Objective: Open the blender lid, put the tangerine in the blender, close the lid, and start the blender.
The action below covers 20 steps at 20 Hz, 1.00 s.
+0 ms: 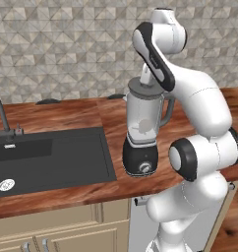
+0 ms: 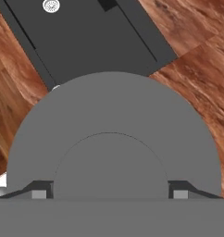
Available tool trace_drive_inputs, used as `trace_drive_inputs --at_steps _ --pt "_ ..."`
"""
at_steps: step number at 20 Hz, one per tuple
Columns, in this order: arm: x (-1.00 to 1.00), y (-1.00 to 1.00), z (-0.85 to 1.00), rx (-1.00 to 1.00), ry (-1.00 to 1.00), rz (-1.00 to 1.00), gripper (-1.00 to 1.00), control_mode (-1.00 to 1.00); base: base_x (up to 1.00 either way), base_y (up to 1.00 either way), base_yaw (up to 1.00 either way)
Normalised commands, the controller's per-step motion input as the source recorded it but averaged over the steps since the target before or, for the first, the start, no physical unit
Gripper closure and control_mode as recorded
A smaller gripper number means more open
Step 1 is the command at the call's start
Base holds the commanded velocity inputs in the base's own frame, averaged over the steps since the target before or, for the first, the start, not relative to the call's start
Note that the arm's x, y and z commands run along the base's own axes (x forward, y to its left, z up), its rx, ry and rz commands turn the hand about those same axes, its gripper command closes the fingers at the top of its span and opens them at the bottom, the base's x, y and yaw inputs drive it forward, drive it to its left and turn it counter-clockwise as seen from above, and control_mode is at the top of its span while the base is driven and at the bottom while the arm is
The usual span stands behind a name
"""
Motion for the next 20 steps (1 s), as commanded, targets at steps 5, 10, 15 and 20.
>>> trace_drive_inputs --at_steps 5,10,15,20 --pt "0.01 0.00 -0.16 0.00 0.00 0.01 1.00 -1.00 0.00 0.00 0.00" --pt "-0.06 0.00 -0.01 0.00 0.00 0.00 1.00 -1.00 0.00 0.00 0.00" --pt "-0.05 0.00 0.00 0.00 0.00 0.01 1.00 -1.00 0.00 0.00 0.00" --pt "0.20 0.05 0.00 0.00 0.00 0.07 1.00 -1.00 0.00 0.00 0.00"
